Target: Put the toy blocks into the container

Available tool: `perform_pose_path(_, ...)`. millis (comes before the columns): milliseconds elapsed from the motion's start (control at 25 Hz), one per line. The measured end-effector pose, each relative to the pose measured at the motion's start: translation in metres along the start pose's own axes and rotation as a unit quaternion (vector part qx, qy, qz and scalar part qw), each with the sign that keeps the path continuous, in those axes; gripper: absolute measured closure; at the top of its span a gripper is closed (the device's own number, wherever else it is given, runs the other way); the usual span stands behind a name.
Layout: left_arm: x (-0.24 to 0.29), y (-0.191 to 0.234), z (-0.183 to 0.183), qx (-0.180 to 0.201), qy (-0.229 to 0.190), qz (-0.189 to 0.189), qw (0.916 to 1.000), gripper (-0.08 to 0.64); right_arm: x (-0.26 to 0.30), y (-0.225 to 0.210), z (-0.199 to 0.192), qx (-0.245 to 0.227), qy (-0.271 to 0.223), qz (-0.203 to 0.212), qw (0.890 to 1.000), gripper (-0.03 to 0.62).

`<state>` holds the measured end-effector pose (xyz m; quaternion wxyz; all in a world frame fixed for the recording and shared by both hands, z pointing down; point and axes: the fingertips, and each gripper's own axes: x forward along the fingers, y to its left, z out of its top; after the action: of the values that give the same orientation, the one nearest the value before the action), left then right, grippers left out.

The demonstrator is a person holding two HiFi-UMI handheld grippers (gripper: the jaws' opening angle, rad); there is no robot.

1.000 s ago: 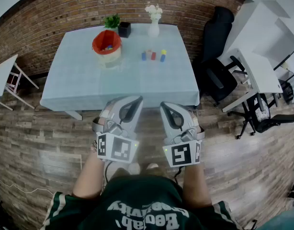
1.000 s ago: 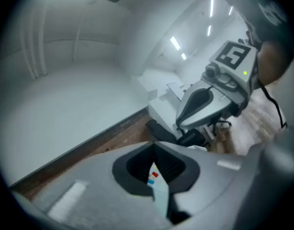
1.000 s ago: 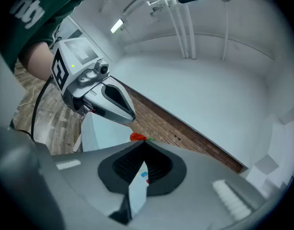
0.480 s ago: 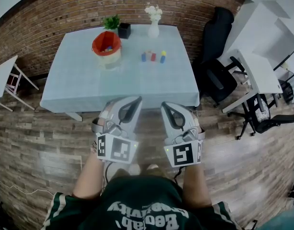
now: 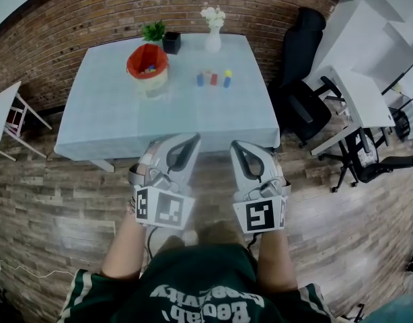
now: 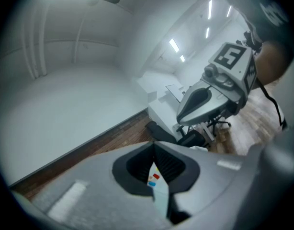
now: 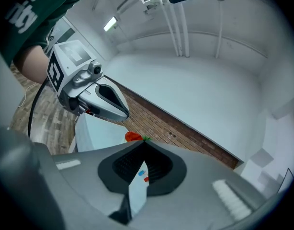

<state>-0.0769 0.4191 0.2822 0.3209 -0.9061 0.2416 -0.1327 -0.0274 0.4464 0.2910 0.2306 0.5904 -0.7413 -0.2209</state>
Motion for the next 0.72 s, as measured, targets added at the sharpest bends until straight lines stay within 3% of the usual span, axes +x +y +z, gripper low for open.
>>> perform_pose_path(360, 0.046, 0.008, -0.017, 0.005, -0.005, -0.005, 1.0, 0.556, 0.034, -0.025, -0.031, 0.011, 0.005, -0.01, 1.0, 0.586)
perform_pose_path(720, 0.164, 0.05, -0.062, 0.005, 0.022, -0.001, 0.9997, 0.556, 0.139, -0.094, -0.085, 0.023, -0.014, 0.014, 1.0, 0.586)
